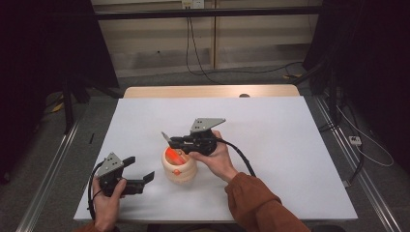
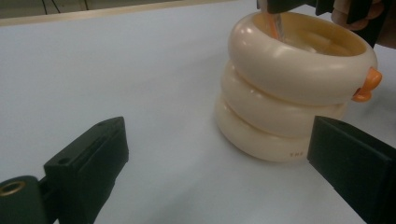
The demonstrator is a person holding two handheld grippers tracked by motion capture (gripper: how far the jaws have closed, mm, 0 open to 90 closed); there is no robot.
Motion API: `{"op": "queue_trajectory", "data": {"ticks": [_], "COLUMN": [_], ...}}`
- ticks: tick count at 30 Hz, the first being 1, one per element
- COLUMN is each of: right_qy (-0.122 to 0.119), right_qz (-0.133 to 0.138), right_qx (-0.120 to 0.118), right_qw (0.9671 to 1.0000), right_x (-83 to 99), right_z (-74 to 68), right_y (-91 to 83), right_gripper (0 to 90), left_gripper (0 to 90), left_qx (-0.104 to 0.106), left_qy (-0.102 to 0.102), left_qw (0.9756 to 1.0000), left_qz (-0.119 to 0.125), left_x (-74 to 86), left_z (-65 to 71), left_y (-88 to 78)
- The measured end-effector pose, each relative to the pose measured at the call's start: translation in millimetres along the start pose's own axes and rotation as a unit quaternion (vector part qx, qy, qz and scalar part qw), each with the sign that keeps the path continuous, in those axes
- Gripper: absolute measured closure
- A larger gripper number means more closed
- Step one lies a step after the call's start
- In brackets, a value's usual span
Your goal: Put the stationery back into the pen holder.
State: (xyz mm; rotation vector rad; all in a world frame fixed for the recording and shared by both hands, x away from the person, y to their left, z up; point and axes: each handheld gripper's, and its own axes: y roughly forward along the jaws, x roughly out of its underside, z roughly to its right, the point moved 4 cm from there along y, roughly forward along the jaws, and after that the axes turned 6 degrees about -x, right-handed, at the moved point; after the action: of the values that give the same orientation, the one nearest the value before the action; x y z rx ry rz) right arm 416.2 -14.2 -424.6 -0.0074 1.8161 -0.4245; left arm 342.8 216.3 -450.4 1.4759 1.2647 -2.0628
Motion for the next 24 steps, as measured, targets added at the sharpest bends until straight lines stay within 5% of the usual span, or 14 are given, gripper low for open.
{"op": "queue_trajectory", "data": {"ticks": [5, 13, 24], "right_qy": [0.002, 0.007, 0.015], "right_qz": [-0.006, -0.015, -0.024], "right_qx": [0.001, 0.016, 0.034], "right_qw": [1.0000, 0.9997, 0.9990], "right_x": [-0.6, -4.1, -4.2], "right_z": [0.3, 1.2, 4.3], "right_y": [-2.3, -9.3, -22.4], "right_gripper": [69.3, 41.2, 17.3], "left_gripper": [5.1, 5.1, 5.0], "left_qx": [0.004, 0.004, 0.004], "left_qy": [-0.002, -0.003, -0.003], "left_qw": [1.0000, 1.0000, 1.0000], "left_qz": [-0.002, 0.000, -0.001], "left_x": [0.5, 0.5, 0.5], "left_z": [0.2, 0.5, 0.4], "left_y": [0.7, 0.9, 0.7]}}
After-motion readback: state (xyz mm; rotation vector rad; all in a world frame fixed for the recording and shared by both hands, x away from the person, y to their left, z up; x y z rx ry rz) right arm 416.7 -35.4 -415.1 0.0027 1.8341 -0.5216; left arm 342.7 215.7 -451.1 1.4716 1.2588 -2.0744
